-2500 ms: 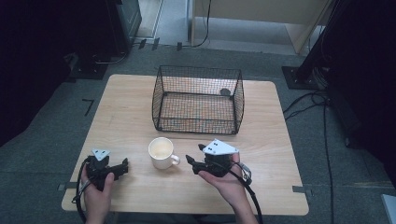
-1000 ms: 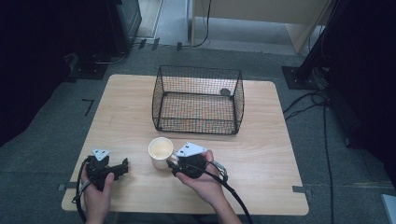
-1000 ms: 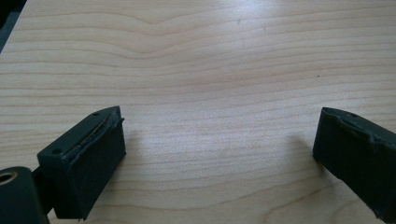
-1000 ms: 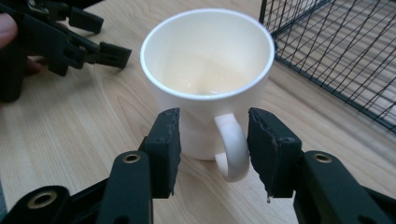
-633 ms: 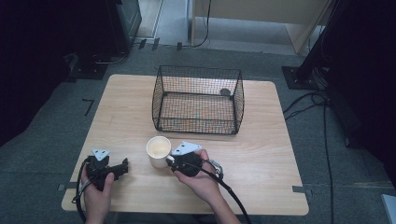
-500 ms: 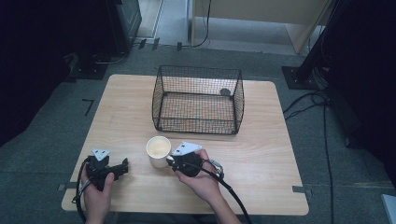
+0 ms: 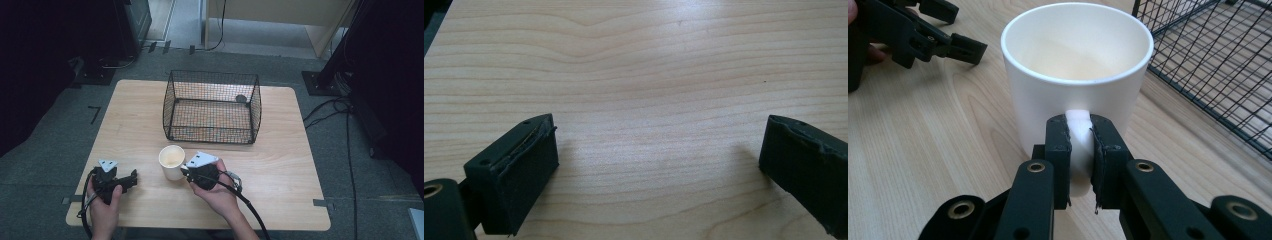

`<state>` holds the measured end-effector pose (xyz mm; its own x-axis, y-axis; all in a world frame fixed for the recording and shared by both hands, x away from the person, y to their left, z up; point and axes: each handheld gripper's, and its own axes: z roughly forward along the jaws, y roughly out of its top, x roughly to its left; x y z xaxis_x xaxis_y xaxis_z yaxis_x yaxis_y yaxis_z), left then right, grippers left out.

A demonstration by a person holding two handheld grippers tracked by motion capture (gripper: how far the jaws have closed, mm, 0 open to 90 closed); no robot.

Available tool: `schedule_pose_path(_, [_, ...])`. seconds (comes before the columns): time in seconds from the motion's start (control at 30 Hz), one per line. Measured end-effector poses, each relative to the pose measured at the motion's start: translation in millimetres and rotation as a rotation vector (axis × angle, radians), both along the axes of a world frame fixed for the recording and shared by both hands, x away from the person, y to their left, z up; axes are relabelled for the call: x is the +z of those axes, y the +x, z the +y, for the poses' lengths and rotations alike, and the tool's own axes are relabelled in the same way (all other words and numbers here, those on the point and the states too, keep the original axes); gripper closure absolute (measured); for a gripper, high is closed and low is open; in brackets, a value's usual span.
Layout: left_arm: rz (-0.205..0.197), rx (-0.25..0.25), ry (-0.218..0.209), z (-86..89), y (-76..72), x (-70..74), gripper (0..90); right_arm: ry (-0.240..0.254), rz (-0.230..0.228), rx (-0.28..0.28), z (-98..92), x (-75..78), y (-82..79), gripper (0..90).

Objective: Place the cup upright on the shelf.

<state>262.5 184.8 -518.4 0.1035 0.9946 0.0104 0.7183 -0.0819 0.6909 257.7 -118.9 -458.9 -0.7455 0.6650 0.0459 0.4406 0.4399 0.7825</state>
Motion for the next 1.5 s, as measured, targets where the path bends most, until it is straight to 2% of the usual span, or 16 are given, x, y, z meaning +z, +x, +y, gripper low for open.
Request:
schedule_pose_path(0.4, [0.0,0.0,0.0,0.0,0.0,0.0,2.4,0.06,-0.025,-0.001,-13.0,19.9,-4.5,80.3])
schedule_pose_path(0.87, [0.0,0.001,-0.001,-0.1,0.0,0.1,2.4,0.08,-0.08,-0.017,-32.2,55.2,-4.0,80.2])
schedule_pose_path(1.5, [-0.001,0.003,-0.003,-0.3,0.1,0.0,2.4,0.076,-0.162,-0.059,-56.8,98.5,12.7,80.2])
